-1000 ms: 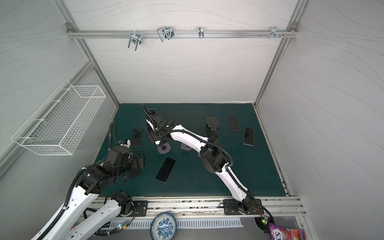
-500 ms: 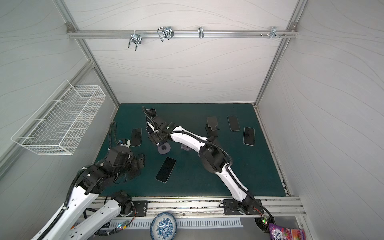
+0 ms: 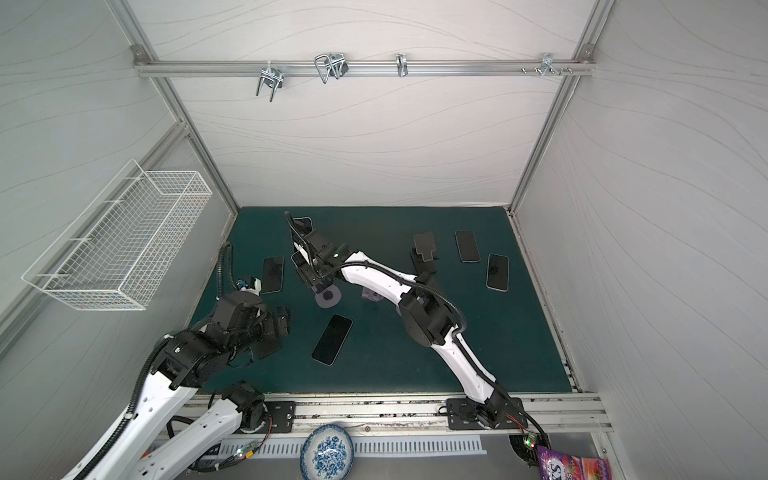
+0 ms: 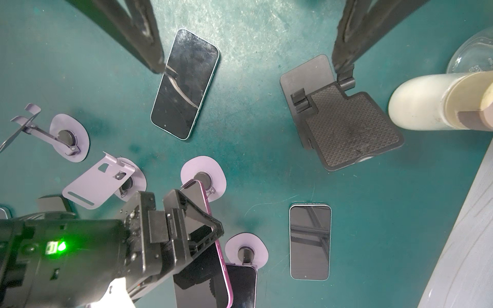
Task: Remove the phone from the phone stand
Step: 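Close the right gripper on the pink-framed phone and lift it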
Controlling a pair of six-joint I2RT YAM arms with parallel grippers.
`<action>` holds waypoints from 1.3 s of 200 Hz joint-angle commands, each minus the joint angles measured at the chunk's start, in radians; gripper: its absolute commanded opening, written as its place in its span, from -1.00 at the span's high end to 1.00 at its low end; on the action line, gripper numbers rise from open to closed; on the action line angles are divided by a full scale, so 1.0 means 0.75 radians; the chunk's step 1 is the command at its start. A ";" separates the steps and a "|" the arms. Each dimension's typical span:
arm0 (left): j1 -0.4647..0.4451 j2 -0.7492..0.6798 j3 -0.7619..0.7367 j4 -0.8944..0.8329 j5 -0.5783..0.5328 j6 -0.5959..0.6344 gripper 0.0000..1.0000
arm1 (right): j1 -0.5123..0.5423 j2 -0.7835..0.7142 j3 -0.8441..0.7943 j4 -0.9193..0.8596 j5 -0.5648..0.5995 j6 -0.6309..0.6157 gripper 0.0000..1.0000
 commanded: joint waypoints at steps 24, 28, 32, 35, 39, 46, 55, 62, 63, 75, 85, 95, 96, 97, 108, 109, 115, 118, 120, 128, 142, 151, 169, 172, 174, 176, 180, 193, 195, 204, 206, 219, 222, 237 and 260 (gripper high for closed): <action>0.006 -0.001 0.003 0.034 -0.012 0.007 -0.98 | -0.004 -0.091 -0.017 0.014 0.001 -0.035 -0.47; 0.006 -0.002 0.005 0.034 -0.014 0.009 -0.98 | -0.004 -0.092 -0.020 0.015 0.002 -0.035 -0.46; 0.006 0.001 0.005 0.034 -0.013 0.009 -0.98 | -0.004 -0.093 -0.020 0.019 0.000 -0.035 -0.45; 0.008 0.002 0.006 0.035 -0.013 0.009 -0.98 | -0.004 -0.095 -0.022 0.021 -0.001 -0.037 -0.44; 0.006 0.001 0.006 0.036 -0.014 0.009 -0.98 | -0.004 -0.097 -0.024 0.022 -0.001 -0.037 -0.44; 0.006 0.001 0.006 0.036 -0.012 0.009 -0.98 | -0.004 -0.100 -0.027 0.029 -0.003 -0.039 -0.43; 0.006 0.002 0.007 0.040 -0.013 0.009 -0.98 | -0.004 -0.105 -0.033 0.035 -0.001 -0.040 -0.41; 0.006 0.004 0.009 0.042 -0.012 0.011 -0.98 | -0.004 -0.110 -0.034 0.038 -0.004 -0.043 -0.40; 0.006 0.003 0.009 0.041 -0.012 0.011 -0.98 | -0.005 -0.111 -0.035 0.039 -0.003 -0.042 -0.40; 0.006 0.006 0.010 0.043 -0.014 0.011 -0.98 | -0.004 -0.119 -0.035 0.048 -0.003 -0.045 -0.37; 0.008 0.009 0.011 0.049 -0.016 0.011 -0.98 | -0.006 -0.128 -0.040 0.051 -0.007 -0.046 -0.36; 0.006 0.014 0.013 0.056 -0.017 0.011 -0.98 | -0.006 -0.136 -0.041 0.056 -0.011 -0.044 -0.34; 0.007 0.013 0.013 0.058 -0.016 0.011 -0.98 | -0.006 -0.137 -0.042 0.057 -0.010 -0.045 -0.34; 0.007 0.012 0.014 0.057 -0.016 0.011 -0.98 | -0.006 -0.137 -0.042 0.059 -0.011 -0.045 -0.34; 0.006 0.020 0.014 0.065 -0.016 0.011 -0.98 | -0.006 -0.146 -0.041 0.063 -0.015 -0.042 -0.33; 0.006 0.020 0.014 0.065 -0.016 0.012 -0.98 | -0.006 -0.147 -0.041 0.064 -0.015 -0.043 -0.33; 0.006 0.024 0.015 0.068 -0.017 0.014 -0.98 | -0.006 -0.152 -0.043 0.066 -0.017 -0.042 -0.32; 0.007 0.026 0.015 0.069 -0.015 0.015 -0.98 | -0.006 -0.155 -0.044 0.066 -0.017 -0.042 -0.32; 0.006 0.026 0.018 0.071 -0.017 0.015 -0.98 | -0.006 -0.155 -0.043 0.069 -0.017 -0.043 -0.32; 0.008 0.032 0.020 0.073 -0.016 0.017 -0.98 | -0.006 -0.160 -0.045 0.073 -0.019 -0.041 -0.32; 0.007 0.041 0.026 0.075 -0.016 0.021 -0.98 | -0.006 -0.170 -0.044 0.081 -0.021 -0.038 -0.31; 0.006 0.044 0.029 0.077 -0.014 0.023 -0.98 | -0.008 -0.172 -0.043 0.086 -0.024 -0.036 -0.31; 0.007 0.048 0.033 0.082 -0.017 0.031 -0.98 | -0.010 -0.184 -0.045 0.093 -0.030 -0.032 -0.31; 0.008 0.047 0.034 0.082 -0.016 0.033 -0.98 | -0.012 -0.187 -0.045 0.095 -0.029 -0.031 -0.30; 0.008 0.050 0.034 0.082 -0.017 0.033 -0.98 | -0.012 -0.188 -0.044 0.094 -0.030 -0.031 -0.30; 0.007 0.051 0.036 0.082 -0.019 0.034 -0.98 | -0.012 -0.190 -0.045 0.095 -0.031 -0.030 -0.30; 0.007 0.050 0.036 0.083 -0.019 0.036 -0.98 | -0.014 -0.194 -0.045 0.097 -0.032 -0.029 -0.30; 0.007 0.055 0.045 0.084 -0.021 0.043 -0.98 | -0.016 -0.208 -0.050 0.105 -0.039 -0.021 -0.28; 0.008 0.055 0.045 0.084 -0.022 0.044 -0.98 | -0.017 -0.212 -0.051 0.106 -0.041 -0.022 -0.29; 0.007 0.059 0.048 0.084 -0.026 0.047 -0.98 | -0.018 -0.222 -0.054 0.112 -0.044 -0.016 -0.27; 0.007 0.058 0.049 0.085 -0.025 0.048 -0.98 | -0.020 -0.225 -0.055 0.112 -0.045 -0.015 -0.27; 0.006 0.066 0.054 0.094 -0.029 0.057 -0.98 | -0.024 -0.241 -0.059 0.118 -0.053 -0.007 -0.26; 0.007 0.068 0.056 0.094 -0.030 0.060 -0.97 | -0.026 -0.245 -0.060 0.118 -0.056 -0.005 -0.26; 0.007 0.083 0.064 0.107 -0.035 0.072 -0.98 | -0.034 -0.274 -0.074 0.125 -0.063 0.004 -0.25; 0.006 0.112 0.082 0.132 -0.040 0.098 -0.98 | -0.050 -0.332 -0.119 0.146 -0.073 0.012 -0.23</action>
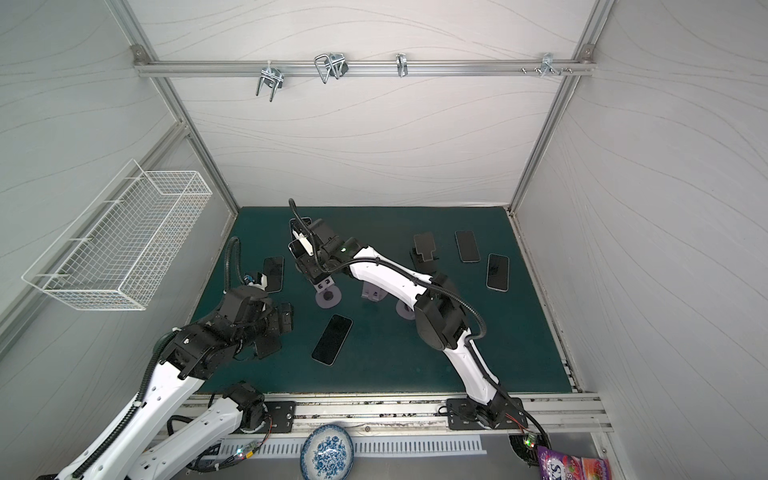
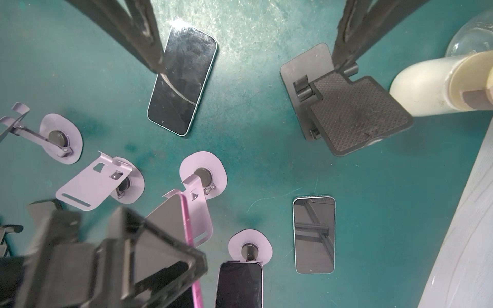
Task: Remove the phone from the phone stand
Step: 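Close the right gripper on the pink-framed phone and lift it, then carry the pink-framed phone farther away with the right gripper while the left gripper advances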
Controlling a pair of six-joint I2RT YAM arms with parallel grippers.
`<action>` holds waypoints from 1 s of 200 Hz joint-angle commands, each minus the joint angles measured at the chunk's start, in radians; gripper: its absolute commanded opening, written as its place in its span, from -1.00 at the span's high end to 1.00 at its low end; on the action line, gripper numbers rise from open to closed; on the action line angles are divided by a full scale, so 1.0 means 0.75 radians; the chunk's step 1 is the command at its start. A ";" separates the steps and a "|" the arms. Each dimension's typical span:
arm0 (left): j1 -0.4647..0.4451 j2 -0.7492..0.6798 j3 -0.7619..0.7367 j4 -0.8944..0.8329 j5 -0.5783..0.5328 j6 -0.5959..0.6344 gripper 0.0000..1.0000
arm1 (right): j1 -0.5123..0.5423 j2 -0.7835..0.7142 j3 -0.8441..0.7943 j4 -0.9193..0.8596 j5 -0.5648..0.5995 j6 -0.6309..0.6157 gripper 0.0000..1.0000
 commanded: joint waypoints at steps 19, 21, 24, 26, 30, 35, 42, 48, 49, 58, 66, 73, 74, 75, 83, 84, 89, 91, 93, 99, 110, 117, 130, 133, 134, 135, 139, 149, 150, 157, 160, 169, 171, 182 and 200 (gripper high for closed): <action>0.007 0.056 0.091 0.097 -0.034 0.059 -0.98 | -0.043 -0.188 -0.067 0.091 -0.036 0.024 -0.22; 0.007 0.060 0.093 0.101 -0.034 0.061 -0.98 | -0.045 -0.195 -0.072 0.089 -0.036 0.024 -0.22; 0.006 0.067 0.096 0.107 -0.035 0.065 -0.98 | -0.047 -0.203 -0.079 0.091 -0.039 0.023 -0.22; 0.007 0.071 0.099 0.110 -0.034 0.067 -0.98 | -0.048 -0.208 -0.084 0.091 -0.038 0.023 -0.22; 0.007 0.081 0.104 0.118 -0.034 0.070 -0.98 | -0.054 -0.220 -0.094 0.093 -0.040 0.024 -0.22; 0.008 0.093 0.110 0.127 -0.032 0.075 -0.98 | -0.060 -0.236 -0.107 0.093 -0.044 0.025 -0.21; 0.007 0.107 0.119 0.137 -0.032 0.079 -0.98 | -0.069 -0.256 -0.129 0.095 -0.047 0.025 -0.21; 0.006 0.124 0.126 0.148 -0.029 0.082 -0.98 | -0.078 -0.277 -0.150 0.095 -0.047 0.024 -0.21; 0.006 0.128 0.127 0.150 -0.029 0.083 -0.98 | -0.079 -0.279 -0.150 0.095 -0.048 0.025 -0.21; 0.007 0.146 0.135 0.170 -0.023 0.090 -0.97 | -0.091 -0.304 -0.179 0.093 -0.050 0.027 -0.21; 0.007 0.165 0.139 0.188 -0.019 0.094 -0.97 | -0.102 -0.333 -0.206 0.092 -0.052 0.029 -0.21; 0.007 0.183 0.142 0.208 -0.013 0.099 -0.97 | -0.114 -0.354 -0.227 0.094 -0.056 0.033 -0.20; 0.008 0.185 0.142 0.210 -0.013 0.099 -0.97 | -0.116 -0.358 -0.230 0.094 -0.058 0.033 -0.20; 0.007 0.187 0.142 0.214 -0.012 0.099 -0.97 | -0.118 -0.361 -0.232 0.092 -0.058 0.032 -0.20; 0.007 0.207 0.146 0.235 -0.006 0.101 -0.96 | -0.130 -0.385 -0.259 0.093 -0.064 0.035 -0.19; 0.007 0.211 0.146 0.238 -0.006 0.102 -0.96 | -0.132 -0.389 -0.262 0.093 -0.065 0.035 -0.19; 0.008 0.223 0.152 0.247 -0.002 0.103 -0.96 | -0.140 -0.405 -0.277 0.091 -0.068 0.035 -0.19; 0.008 0.230 0.153 0.250 -0.001 0.103 -0.96 | -0.144 -0.412 -0.283 0.091 -0.070 0.035 -0.19; 0.007 0.235 0.156 0.256 0.002 0.103 -0.96 | -0.149 -0.418 -0.288 0.090 -0.070 0.035 -0.19; 0.007 0.254 0.162 0.267 0.006 0.103 -0.95 | -0.158 -0.434 -0.305 0.088 -0.070 0.036 -0.18; 0.008 0.283 0.175 0.283 0.012 0.103 -0.95 | -0.178 -0.465 -0.337 0.087 -0.078 0.037 -0.18; 0.007 0.303 0.184 0.291 0.014 0.102 -0.94 | -0.191 -0.483 -0.357 0.086 -0.086 0.041 -0.17; 0.008 0.331 0.201 0.308 0.019 0.105 -0.94 | -0.210 -0.515 -0.394 0.085 -0.093 0.043 -0.16; 0.007 0.337 0.205 0.311 0.021 0.105 -0.93 | -0.215 -0.522 -0.400 0.085 -0.094 0.045 -0.16; 0.008 0.338 0.205 0.313 0.021 0.106 -0.94 | -0.217 -0.524 -0.403 0.085 -0.094 0.046 -0.16; 0.007 0.340 0.206 0.314 0.021 0.107 -0.94 | -0.218 -0.527 -0.406 0.085 -0.095 0.046 -0.16; 0.007 0.346 0.210 0.317 0.024 0.107 -0.93 | -0.222 -0.537 -0.416 0.084 -0.100 0.047 -0.16; 0.007 0.361 0.219 0.329 0.026 0.111 -0.93 | -0.235 -0.557 -0.440 0.083 -0.104 0.049 -0.15; 0.007 0.362 0.221 0.329 0.026 0.111 -0.93 | -0.236 -0.559 -0.441 0.083 -0.106 0.049 -0.15; 0.008 0.374 0.227 0.333 0.026 0.113 -0.92 | -0.244 -0.574 -0.458 0.083 -0.108 0.051 -0.15; 0.007 0.377 0.232 0.334 0.029 0.114 -0.92 | -0.249 -0.581 -0.464 0.083 -0.109 0.051 -0.14; 0.008 0.391 0.241 0.340 0.031 0.118 -0.91 | -0.260 -0.601 -0.487 0.083 -0.114 0.057 -0.14; 0.007 0.393 0.243 0.343 0.032 0.119 -0.91 | -0.262 -0.606 -0.490 0.083 -0.114 0.056 -0.14; 0.007 0.411 0.257 0.344 0.033 0.121 -0.90 | -0.278 -0.632 -0.516 0.081 -0.119 0.060 -0.14; 0.007 0.439 0.277 0.350 0.039 0.125 -0.90 | -0.306 -0.675 -0.556 0.073 -0.127 0.066 -0.13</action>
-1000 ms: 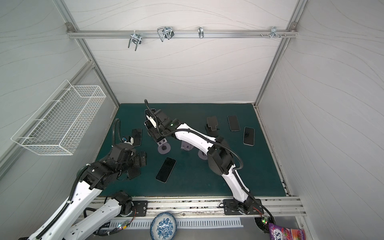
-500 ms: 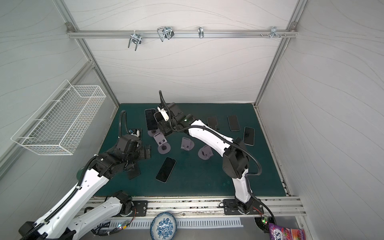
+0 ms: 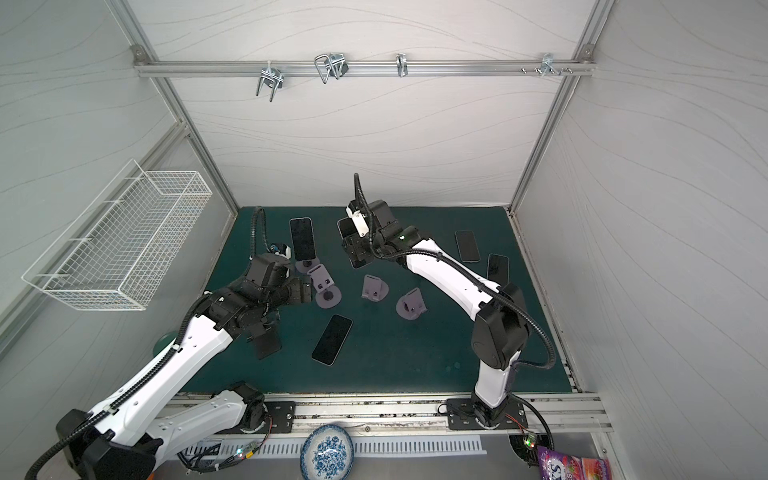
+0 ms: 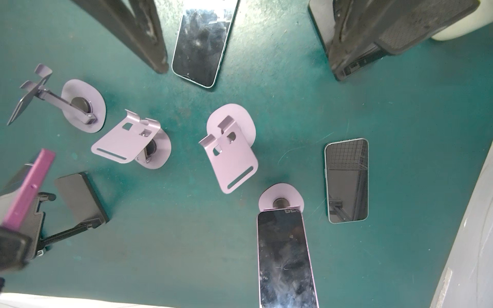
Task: Remove the phone from the phone stand
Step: 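Carry the pink-framed phone farther away with the right gripper while the left gripper advances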
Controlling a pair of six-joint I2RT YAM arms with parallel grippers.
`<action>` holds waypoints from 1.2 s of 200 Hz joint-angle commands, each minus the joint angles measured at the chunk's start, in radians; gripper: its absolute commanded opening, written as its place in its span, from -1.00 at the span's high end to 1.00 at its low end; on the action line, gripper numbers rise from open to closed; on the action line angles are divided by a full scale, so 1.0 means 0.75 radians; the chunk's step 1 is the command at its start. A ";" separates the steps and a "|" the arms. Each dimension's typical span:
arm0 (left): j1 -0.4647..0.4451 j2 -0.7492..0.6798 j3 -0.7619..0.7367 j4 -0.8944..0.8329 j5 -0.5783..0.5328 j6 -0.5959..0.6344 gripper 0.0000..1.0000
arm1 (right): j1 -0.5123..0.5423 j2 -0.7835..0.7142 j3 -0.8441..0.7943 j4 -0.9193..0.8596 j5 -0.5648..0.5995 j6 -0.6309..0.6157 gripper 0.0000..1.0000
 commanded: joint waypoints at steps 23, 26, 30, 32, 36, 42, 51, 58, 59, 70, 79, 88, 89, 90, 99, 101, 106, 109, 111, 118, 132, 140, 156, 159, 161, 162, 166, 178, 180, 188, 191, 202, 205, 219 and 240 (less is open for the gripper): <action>0.006 0.067 0.109 0.074 0.015 0.017 -0.89 | -0.068 -0.168 -0.074 0.032 -0.047 0.024 -0.12; 0.007 0.073 0.114 0.076 0.015 0.020 -0.89 | -0.072 -0.174 -0.081 0.030 -0.048 0.025 -0.12; 0.006 0.081 0.118 0.081 0.018 0.021 -0.89 | -0.080 -0.182 -0.089 0.028 -0.050 0.026 -0.12; 0.006 0.084 0.120 0.082 0.018 0.022 -0.88 | -0.083 -0.186 -0.093 0.028 -0.049 0.025 -0.12; 0.006 0.090 0.125 0.086 0.022 0.021 -0.88 | -0.089 -0.198 -0.100 0.025 -0.049 0.024 -0.12; 0.006 0.103 0.133 0.092 0.027 0.024 -0.88 | -0.100 -0.212 -0.109 0.020 -0.051 0.026 -0.11; 0.007 0.119 0.145 0.105 0.035 0.027 -0.88 | -0.118 -0.232 -0.124 0.014 -0.055 0.026 -0.11; 0.006 0.133 0.156 0.112 0.041 0.030 -0.87 | -0.129 -0.245 -0.133 0.009 -0.057 0.025 -0.11; 0.006 0.136 0.156 0.113 0.043 0.030 -0.87 | -0.132 -0.248 -0.135 0.007 -0.058 0.025 -0.11; 0.005 0.159 0.171 0.130 0.058 0.034 -0.87 | -0.155 -0.269 -0.147 -0.001 -0.063 0.025 -0.11; 0.004 0.177 0.184 0.145 0.072 0.040 -0.86 | -0.173 -0.282 -0.159 -0.007 -0.069 0.025 -0.11; 0.004 0.194 0.197 0.159 0.085 0.044 -0.85 | -0.192 -0.299 -0.168 -0.015 -0.072 0.025 -0.10; 0.004 0.194 0.198 0.162 0.087 0.045 -0.85 | -0.194 -0.300 -0.171 -0.017 -0.073 0.025 -0.11; 0.004 0.196 0.200 0.164 0.088 0.045 -0.85 | -0.198 -0.303 -0.172 -0.018 -0.072 0.025 -0.11; 0.004 0.211 0.211 0.179 0.101 0.049 -0.85 | -0.214 -0.317 -0.182 -0.026 -0.079 0.026 -0.10; 0.004 0.215 0.214 0.182 0.106 0.050 -0.85 | -0.218 -0.321 -0.185 -0.029 -0.079 0.025 -0.10; 0.004 0.225 0.220 0.188 0.114 0.053 -0.84 | -0.229 -0.329 -0.190 -0.035 -0.081 0.028 -0.10; 0.005 0.229 0.225 0.194 0.119 0.054 -0.84 | -0.233 -0.334 -0.193 -0.038 -0.083 0.028 -0.10; 0.005 0.233 0.230 0.196 0.122 0.055 -0.84 | -0.237 -0.337 -0.195 -0.041 -0.083 0.029 -0.10; 0.002 0.245 0.239 0.203 0.132 0.057 -0.84 | -0.251 -0.350 -0.206 -0.048 -0.089 0.030 -0.09; -0.005 0.268 0.259 0.222 0.149 0.072 -0.84 | -0.278 -0.378 -0.226 -0.064 -0.097 0.035 -0.08; -0.011 0.286 0.270 0.234 0.159 0.085 -0.84 | -0.294 -0.393 -0.236 -0.076 -0.099 0.037 -0.08; -0.033 0.321 0.303 0.250 0.165 0.119 -0.83 | -0.330 -0.428 -0.264 -0.100 -0.107 0.038 -0.08; -0.037 0.328 0.310 0.254 0.168 0.127 -0.83 | -0.337 -0.435 -0.270 -0.103 -0.110 0.040 -0.07; -0.041 0.333 0.313 0.255 0.171 0.133 -0.83 | -0.342 -0.442 -0.275 -0.104 -0.112 0.040 -0.07; -0.042 0.335 0.315 0.258 0.171 0.136 -0.84 | -0.343 -0.444 -0.278 -0.104 -0.112 0.041 -0.07; -0.050 0.344 0.327 0.262 0.176 0.144 -0.83 | -0.355 -0.456 -0.286 -0.109 -0.113 0.044 -0.07; -0.073 0.374 0.353 0.281 0.186 0.180 -0.84 | -0.390 -0.485 -0.316 -0.123 -0.120 0.047 -0.06; -0.077 0.380 0.360 0.284 0.190 0.185 -0.84 | -0.396 -0.491 -0.321 -0.127 -0.120 0.047 -0.06; -0.090 0.401 0.376 0.298 0.201 0.206 -0.83 | -0.419 -0.514 -0.339 -0.141 -0.120 0.048 -0.06; -0.093 0.409 0.382 0.303 0.206 0.212 -0.83 | -0.427 -0.523 -0.346 -0.147 -0.119 0.047 -0.06; -0.108 0.439 0.409 0.320 0.219 0.227 -0.84 | -0.460 -0.556 -0.379 -0.168 -0.120 0.045 -0.06; -0.111 0.449 0.417 0.325 0.226 0.233 -0.84 | -0.471 -0.565 -0.390 -0.172 -0.122 0.046 -0.06; -0.119 0.488 0.447 0.349 0.250 0.244 -0.84 | -0.524 -0.611 -0.437 -0.194 -0.136 0.057 -0.05; -0.126 0.541 0.494 0.370 0.276 0.246 -0.83 | -0.604 -0.677 -0.505 -0.233 -0.154 0.055 -0.05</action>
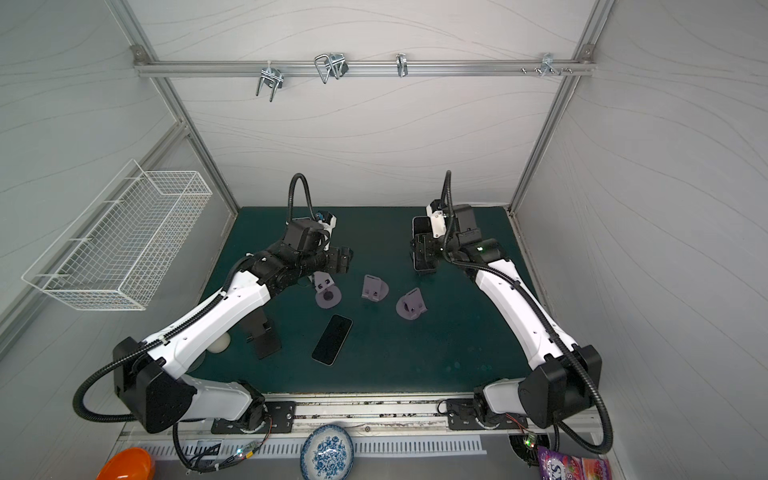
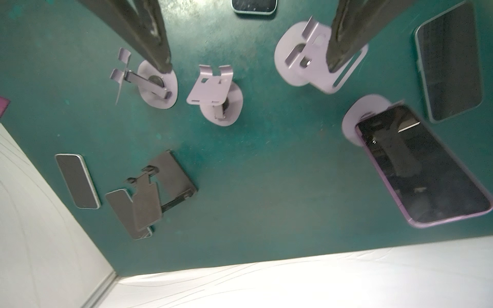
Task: Remove the phone from the phone stand
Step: 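Carry the pink-framed phone farther away with the right gripper while the left gripper advances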
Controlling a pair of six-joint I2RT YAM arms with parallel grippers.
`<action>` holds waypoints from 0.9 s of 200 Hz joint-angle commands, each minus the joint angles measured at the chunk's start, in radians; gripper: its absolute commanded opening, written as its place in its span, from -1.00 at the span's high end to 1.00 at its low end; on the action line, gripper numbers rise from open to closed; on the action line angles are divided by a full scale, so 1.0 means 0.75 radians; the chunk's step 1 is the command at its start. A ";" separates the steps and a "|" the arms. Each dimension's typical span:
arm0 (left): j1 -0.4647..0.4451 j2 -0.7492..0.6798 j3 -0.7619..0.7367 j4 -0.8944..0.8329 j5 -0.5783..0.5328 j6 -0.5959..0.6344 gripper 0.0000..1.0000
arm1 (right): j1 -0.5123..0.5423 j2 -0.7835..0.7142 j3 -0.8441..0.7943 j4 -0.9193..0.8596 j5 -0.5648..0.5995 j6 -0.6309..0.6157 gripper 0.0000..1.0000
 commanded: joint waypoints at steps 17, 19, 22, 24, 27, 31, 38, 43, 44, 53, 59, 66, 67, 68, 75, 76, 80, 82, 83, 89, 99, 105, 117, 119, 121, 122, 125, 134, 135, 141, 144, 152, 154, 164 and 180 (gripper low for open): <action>-0.016 0.084 0.134 0.096 0.068 0.060 -0.83 | -0.132 -0.136 -0.074 -0.089 -0.046 -0.019 -0.04; -0.018 0.088 0.138 0.096 0.069 0.062 -0.83 | -0.138 -0.139 -0.081 -0.090 -0.046 -0.022 -0.04; -0.019 0.093 0.144 0.097 0.072 0.068 -0.83 | -0.148 -0.147 -0.086 -0.097 -0.043 -0.023 -0.04; -0.021 0.098 0.148 0.097 0.074 0.070 -0.83 | -0.151 -0.151 -0.091 -0.101 -0.042 -0.026 -0.04; -0.022 0.104 0.154 0.097 0.077 0.076 -0.83 | -0.161 -0.160 -0.099 -0.106 -0.040 -0.027 -0.04; -0.025 0.110 0.161 0.098 0.081 0.081 -0.83 | -0.173 -0.170 -0.111 -0.111 -0.037 -0.031 -0.04; -0.029 0.123 0.176 0.101 0.092 0.097 -0.83 | -0.191 -0.187 -0.132 -0.116 -0.032 -0.036 -0.03; -0.031 0.131 0.184 0.106 0.096 0.107 -0.83 | -0.204 -0.196 -0.148 -0.117 -0.029 -0.042 -0.04; -0.033 0.134 0.185 0.106 0.096 0.110 -0.83 | -0.205 -0.200 -0.151 -0.117 -0.028 -0.043 -0.03; -0.039 0.149 0.194 0.121 0.105 0.125 -0.83 | -0.222 -0.213 -0.178 -0.127 -0.023 -0.054 -0.03; -0.040 0.161 0.201 0.133 0.115 0.134 -0.83 | -0.234 -0.222 -0.192 -0.132 -0.019 -0.061 -0.04; -0.040 0.175 0.208 0.144 0.131 0.141 -0.83 | -0.243 -0.233 -0.208 -0.141 -0.013 -0.074 -0.03; -0.040 0.176 0.209 0.146 0.134 0.141 -0.83 | -0.245 -0.236 -0.211 -0.142 -0.011 -0.075 -0.03; -0.041 0.179 0.211 0.147 0.136 0.141 -0.83 | -0.247 -0.237 -0.213 -0.144 -0.010 -0.077 -0.03; -0.041 0.194 0.219 0.158 0.154 0.145 -0.83 | -0.256 -0.246 -0.228 -0.152 -0.005 -0.092 -0.03; -0.041 0.196 0.221 0.159 0.159 0.145 -0.83 | -0.256 -0.247 -0.229 -0.154 -0.005 -0.093 -0.03; -0.041 0.204 0.226 0.164 0.171 0.152 -0.83 | -0.262 -0.252 -0.238 -0.161 0.000 -0.100 -0.03; -0.041 0.207 0.228 0.168 0.180 0.154 -0.83 | -0.264 -0.254 -0.241 -0.164 0.001 -0.103 -0.03; -0.042 0.209 0.228 0.170 0.185 0.155 -0.83 | -0.264 -0.255 -0.244 -0.166 0.001 -0.105 -0.03; -0.042 0.220 0.235 0.183 0.209 0.166 -0.83 | -0.274 -0.262 -0.259 -0.176 0.004 -0.110 -0.03; -0.041 0.233 0.235 0.209 0.246 0.180 -0.83 | -0.294 -0.278 -0.289 -0.187 0.005 -0.109 -0.03; -0.042 0.240 0.236 0.224 0.271 0.184 -0.83 | -0.307 -0.288 -0.306 -0.189 0.003 -0.105 -0.03; -0.041 0.255 0.241 0.242 0.315 0.201 -0.84 | -0.335 -0.306 -0.336 -0.196 -0.003 -0.092 -0.03; -0.041 0.259 0.242 0.244 0.322 0.206 -0.84 | -0.341 -0.308 -0.340 -0.198 -0.006 -0.090 -0.03; -0.041 0.262 0.244 0.245 0.331 0.212 -0.84 | -0.345 -0.309 -0.344 -0.200 -0.008 -0.087 -0.03; -0.042 0.262 0.245 0.246 0.334 0.214 -0.84 | -0.347 -0.310 -0.346 -0.202 -0.009 -0.086 -0.03; -0.041 0.266 0.247 0.249 0.346 0.227 -0.83 | -0.354 -0.311 -0.351 -0.205 -0.010 -0.085 -0.03; -0.041 0.274 0.251 0.259 0.387 0.257 -0.84 | -0.371 -0.315 -0.367 -0.211 -0.012 -0.084 -0.03; -0.041 0.276 0.251 0.260 0.392 0.261 -0.84 | -0.375 -0.316 -0.369 -0.211 -0.011 -0.084 -0.03; -0.041 0.279 0.251 0.266 0.411 0.277 -0.84 | -0.383 -0.314 -0.379 -0.213 -0.011 -0.086 -0.03; -0.042 0.281 0.251 0.269 0.421 0.284 -0.84 | -0.388 -0.314 -0.382 -0.212 -0.011 -0.088 -0.03; -0.041 0.284 0.250 0.276 0.437 0.305 -0.84 | -0.400 -0.310 -0.397 -0.209 -0.009 -0.090 -0.03; -0.042 0.285 0.251 0.276 0.442 0.309 -0.84 | -0.403 -0.307 -0.401 -0.209 -0.009 -0.089 -0.03; -0.038 0.287 0.250 0.278 0.455 0.337 -0.85 | -0.417 -0.296 -0.414 -0.204 -0.012 -0.090 -0.03; -0.033 0.287 0.242 0.294 0.490 0.370 -0.85 | -0.431 -0.270 -0.433 -0.188 -0.015 -0.087 -0.02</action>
